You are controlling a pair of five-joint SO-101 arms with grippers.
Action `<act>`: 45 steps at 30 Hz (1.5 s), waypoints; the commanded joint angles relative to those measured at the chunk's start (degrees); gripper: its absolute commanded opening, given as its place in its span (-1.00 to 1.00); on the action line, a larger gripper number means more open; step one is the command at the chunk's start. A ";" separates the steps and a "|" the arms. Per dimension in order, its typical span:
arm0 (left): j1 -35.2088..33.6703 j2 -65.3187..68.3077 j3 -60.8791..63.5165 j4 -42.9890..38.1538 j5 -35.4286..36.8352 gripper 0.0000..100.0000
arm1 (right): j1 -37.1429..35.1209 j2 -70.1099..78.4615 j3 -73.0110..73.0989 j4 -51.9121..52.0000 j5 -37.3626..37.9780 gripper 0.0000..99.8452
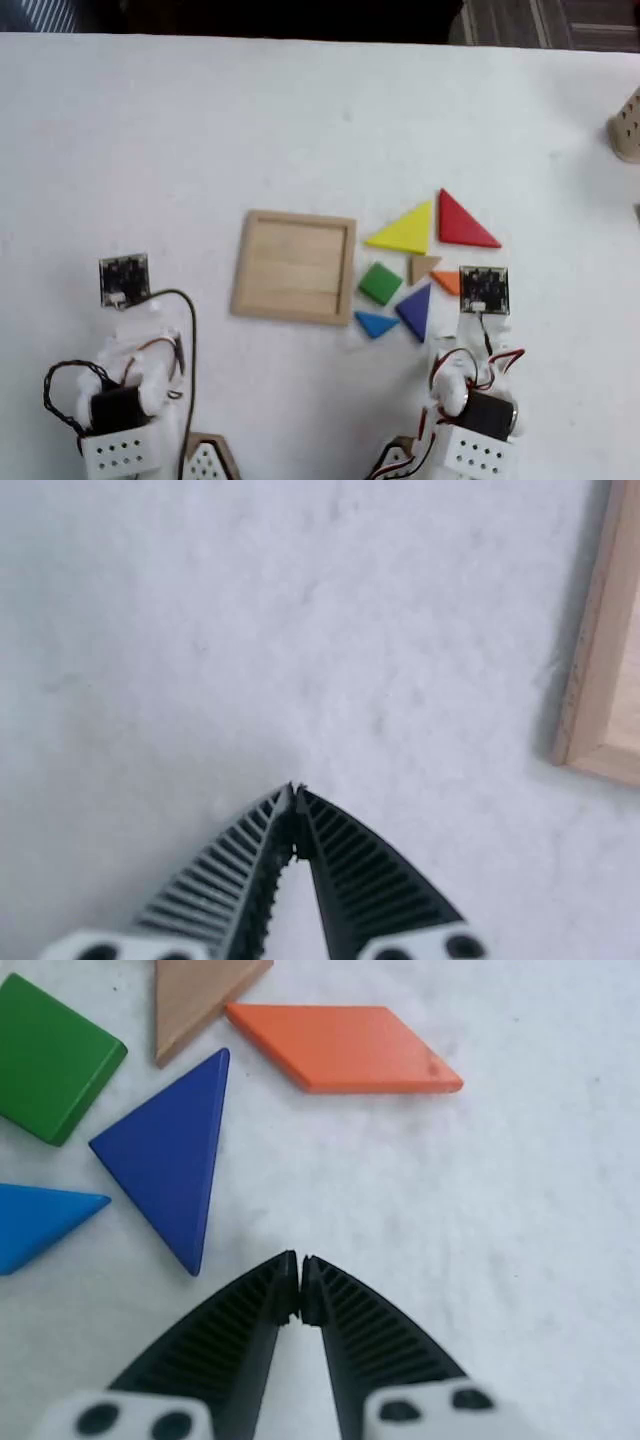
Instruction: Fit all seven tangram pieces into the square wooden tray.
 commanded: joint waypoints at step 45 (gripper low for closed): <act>1.63 -0.48 -0.09 -1.49 -0.53 -0.95 | -2.51 -0.84 0.53 -0.75 -0.26 -0.96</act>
